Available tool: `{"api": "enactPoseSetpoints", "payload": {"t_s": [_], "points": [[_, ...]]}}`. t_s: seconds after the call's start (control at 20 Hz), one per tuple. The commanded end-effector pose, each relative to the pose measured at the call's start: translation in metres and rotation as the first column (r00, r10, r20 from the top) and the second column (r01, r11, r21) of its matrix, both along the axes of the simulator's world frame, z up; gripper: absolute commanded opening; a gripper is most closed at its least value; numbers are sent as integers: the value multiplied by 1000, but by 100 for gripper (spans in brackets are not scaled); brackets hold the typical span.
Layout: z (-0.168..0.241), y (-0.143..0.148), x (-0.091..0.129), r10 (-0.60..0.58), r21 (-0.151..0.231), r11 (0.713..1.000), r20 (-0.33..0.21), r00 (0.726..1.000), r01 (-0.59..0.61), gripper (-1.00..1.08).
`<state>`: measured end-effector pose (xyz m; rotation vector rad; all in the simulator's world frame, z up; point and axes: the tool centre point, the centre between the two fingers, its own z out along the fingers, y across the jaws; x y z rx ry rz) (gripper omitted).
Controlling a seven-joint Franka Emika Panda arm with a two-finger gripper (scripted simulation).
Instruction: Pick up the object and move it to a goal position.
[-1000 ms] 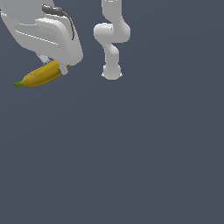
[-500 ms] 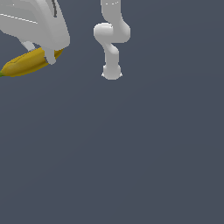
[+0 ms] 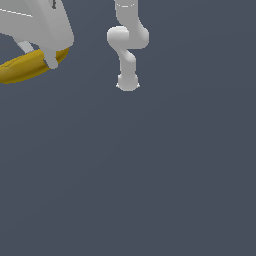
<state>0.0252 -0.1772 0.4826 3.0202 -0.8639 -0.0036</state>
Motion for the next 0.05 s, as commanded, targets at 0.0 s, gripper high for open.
{"api": "enactPoseSetpoints", "payload": {"t_s": [0.0], "points": [[2, 0, 0, 0, 0, 1000, 2, 1000, 0, -100]]}}
